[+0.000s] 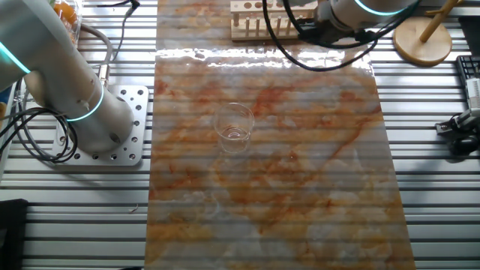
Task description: Pour out the test tube
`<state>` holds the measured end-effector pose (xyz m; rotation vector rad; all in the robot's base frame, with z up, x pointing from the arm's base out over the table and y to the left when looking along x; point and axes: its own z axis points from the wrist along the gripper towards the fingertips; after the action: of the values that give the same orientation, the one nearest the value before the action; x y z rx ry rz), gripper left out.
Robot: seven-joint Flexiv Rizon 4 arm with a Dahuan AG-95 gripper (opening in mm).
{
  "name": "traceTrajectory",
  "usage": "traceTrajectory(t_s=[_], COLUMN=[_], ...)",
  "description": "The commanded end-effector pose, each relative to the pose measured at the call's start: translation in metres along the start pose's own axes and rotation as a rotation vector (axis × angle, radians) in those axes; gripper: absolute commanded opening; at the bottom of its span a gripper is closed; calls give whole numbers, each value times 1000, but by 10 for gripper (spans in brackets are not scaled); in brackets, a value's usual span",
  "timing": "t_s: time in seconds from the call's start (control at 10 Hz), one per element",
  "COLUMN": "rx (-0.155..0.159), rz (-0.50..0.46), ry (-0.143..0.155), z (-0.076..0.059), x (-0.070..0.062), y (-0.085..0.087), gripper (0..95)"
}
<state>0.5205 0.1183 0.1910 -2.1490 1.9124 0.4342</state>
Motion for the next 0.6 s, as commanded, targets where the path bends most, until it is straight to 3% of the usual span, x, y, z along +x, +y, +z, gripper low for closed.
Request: traceTrajectory(t_s=[0.1, 0.3, 0.6], rx=[2, -40, -102], rz=[3, -68, -132], ry=[-2, -28, -66], z=[1, 4, 24], x=[0, -9, -28], y=[-1, 7, 34], gripper=[0, 0, 0])
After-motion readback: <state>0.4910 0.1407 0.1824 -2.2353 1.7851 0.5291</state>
